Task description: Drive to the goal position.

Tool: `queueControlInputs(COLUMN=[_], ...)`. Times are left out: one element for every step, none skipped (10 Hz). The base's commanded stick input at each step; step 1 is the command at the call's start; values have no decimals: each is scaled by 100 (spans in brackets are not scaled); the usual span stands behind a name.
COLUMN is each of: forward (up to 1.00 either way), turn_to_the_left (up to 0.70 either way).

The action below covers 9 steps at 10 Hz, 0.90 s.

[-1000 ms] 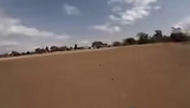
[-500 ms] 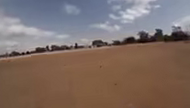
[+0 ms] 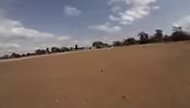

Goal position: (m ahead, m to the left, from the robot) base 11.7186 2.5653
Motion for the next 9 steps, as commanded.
queueControlInputs(forward=[70,70,70,70,70,70,70,70,70], turn_to_the_left=[0,0,0,0,0,0,0,0,0])
